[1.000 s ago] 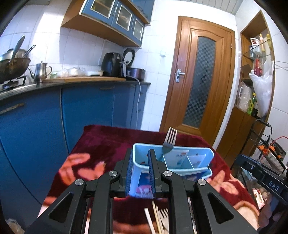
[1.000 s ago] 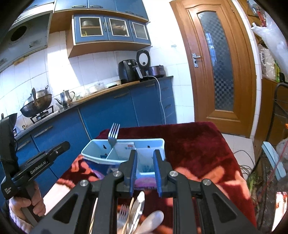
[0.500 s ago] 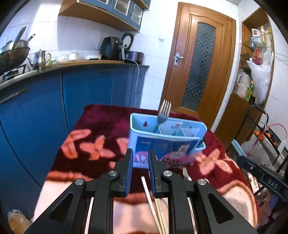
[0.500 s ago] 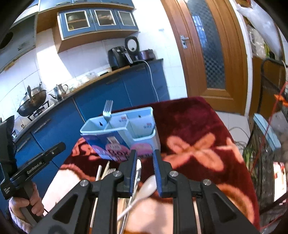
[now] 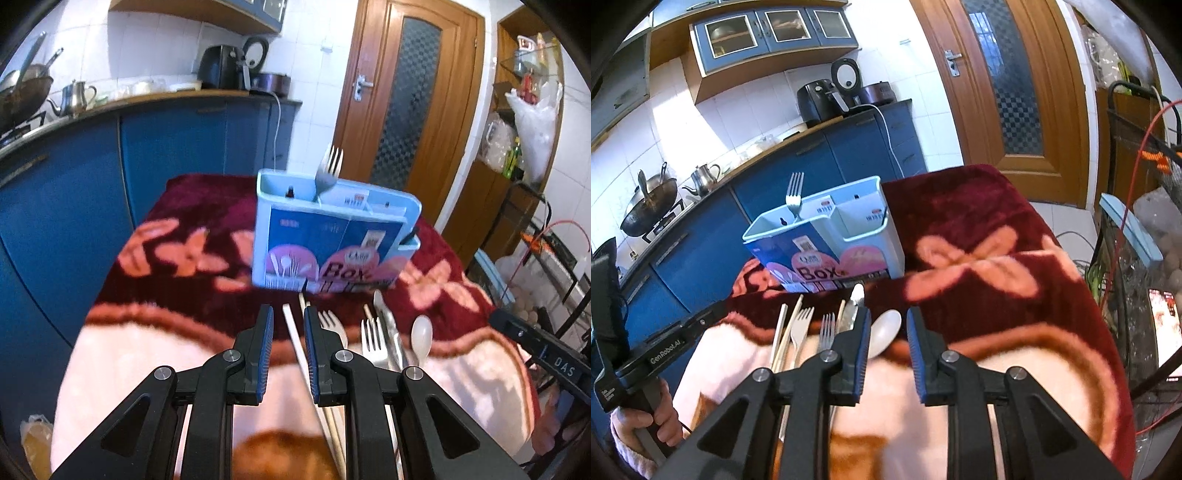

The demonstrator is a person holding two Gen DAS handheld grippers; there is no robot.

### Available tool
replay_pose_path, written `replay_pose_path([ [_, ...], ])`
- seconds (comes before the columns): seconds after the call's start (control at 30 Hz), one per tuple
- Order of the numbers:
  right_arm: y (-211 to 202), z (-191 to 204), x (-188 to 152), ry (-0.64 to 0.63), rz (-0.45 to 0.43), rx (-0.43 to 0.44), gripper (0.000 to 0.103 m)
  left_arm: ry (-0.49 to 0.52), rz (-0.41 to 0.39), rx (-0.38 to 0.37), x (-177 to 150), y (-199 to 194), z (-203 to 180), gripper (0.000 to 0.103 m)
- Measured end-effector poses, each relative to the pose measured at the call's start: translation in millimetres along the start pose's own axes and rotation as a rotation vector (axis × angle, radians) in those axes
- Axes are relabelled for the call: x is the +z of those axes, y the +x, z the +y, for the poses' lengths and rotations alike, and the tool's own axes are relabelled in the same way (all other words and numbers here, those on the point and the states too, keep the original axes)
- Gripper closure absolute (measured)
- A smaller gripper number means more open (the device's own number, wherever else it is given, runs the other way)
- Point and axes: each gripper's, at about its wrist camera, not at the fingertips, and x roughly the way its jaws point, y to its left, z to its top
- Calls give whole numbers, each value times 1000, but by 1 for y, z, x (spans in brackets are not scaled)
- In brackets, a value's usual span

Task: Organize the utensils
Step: 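Move the left gripper back to the cutlery and close on a white chopstick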

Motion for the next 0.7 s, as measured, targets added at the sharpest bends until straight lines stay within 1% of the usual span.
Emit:
replay_pose_path([
  [0.13, 5, -6, -5, 16, 25, -14, 79, -10, 57, 4, -7, 14, 1, 86],
  [0.33, 16, -14, -10, 33, 67, -42, 79, -24, 110, 3, -12, 32, 1, 86],
  [0.57, 29, -18, -16, 51, 104, -36, 79, -55, 182, -20, -14, 51, 6, 86],
  [0.7, 34, -19, -17, 54, 117, -34, 79, -62, 202, -29, -13, 58, 6, 86],
])
